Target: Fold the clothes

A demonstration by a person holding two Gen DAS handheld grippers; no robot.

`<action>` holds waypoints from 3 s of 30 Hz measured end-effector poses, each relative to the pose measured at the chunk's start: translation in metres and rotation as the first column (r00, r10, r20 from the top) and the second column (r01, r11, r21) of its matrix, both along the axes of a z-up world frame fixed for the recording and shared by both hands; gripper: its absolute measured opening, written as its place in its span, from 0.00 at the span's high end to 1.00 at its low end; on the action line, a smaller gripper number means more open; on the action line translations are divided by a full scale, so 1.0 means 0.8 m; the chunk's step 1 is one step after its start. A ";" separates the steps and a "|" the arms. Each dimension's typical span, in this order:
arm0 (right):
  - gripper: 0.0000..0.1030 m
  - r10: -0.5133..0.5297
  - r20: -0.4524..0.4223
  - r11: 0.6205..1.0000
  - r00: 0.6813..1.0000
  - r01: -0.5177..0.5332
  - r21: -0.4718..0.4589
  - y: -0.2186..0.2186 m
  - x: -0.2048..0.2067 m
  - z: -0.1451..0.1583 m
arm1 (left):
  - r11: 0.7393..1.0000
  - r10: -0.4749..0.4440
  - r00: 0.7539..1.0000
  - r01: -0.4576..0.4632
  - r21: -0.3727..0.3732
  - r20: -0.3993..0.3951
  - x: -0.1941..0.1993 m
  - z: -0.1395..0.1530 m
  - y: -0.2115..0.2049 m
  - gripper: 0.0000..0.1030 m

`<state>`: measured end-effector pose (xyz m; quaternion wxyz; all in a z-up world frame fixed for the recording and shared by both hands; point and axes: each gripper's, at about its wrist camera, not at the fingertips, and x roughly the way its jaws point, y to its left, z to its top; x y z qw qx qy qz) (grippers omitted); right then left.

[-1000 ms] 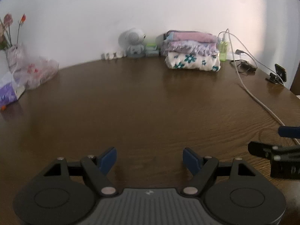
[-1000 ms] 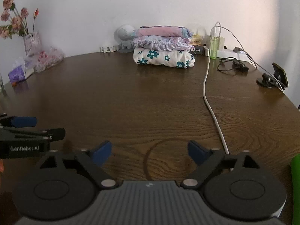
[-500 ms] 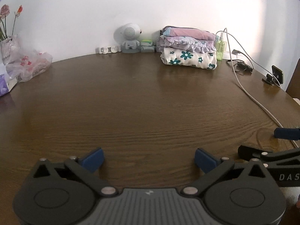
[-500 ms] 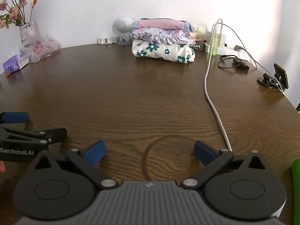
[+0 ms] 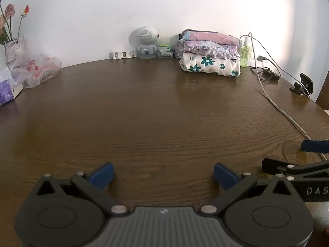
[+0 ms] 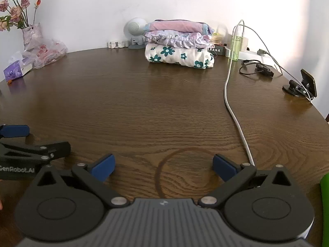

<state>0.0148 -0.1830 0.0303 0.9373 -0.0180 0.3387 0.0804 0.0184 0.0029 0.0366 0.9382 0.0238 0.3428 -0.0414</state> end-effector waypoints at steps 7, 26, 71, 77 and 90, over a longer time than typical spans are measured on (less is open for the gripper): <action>0.01 -0.039 0.000 0.999 0.999 0.039 0.004 -0.008 0.002 0.000 | 1.000 0.005 1.000 -0.005 -0.001 0.000 -0.001 0.000 0.001 0.00; 0.00 -0.045 0.000 0.999 0.999 0.045 -0.002 -0.006 0.003 -0.001 | 0.998 0.056 0.998 -0.056 -0.002 0.003 -0.007 0.000 -0.004 0.00; 0.00 -0.031 -0.002 1.000 1.000 0.031 -0.004 -0.004 0.002 0.000 | 0.999 0.040 0.999 -0.040 -0.002 0.003 -0.006 0.000 -0.007 0.00; 0.00 -0.032 -0.003 0.999 0.999 0.032 -0.005 -0.004 0.002 0.000 | 0.999 0.041 0.999 -0.041 -0.003 0.003 -0.006 0.000 -0.008 0.00; 0.00 -0.032 -0.003 0.999 0.999 0.032 -0.005 -0.004 0.002 -0.001 | 0.999 0.042 0.999 -0.042 -0.002 0.003 -0.006 0.000 -0.009 0.00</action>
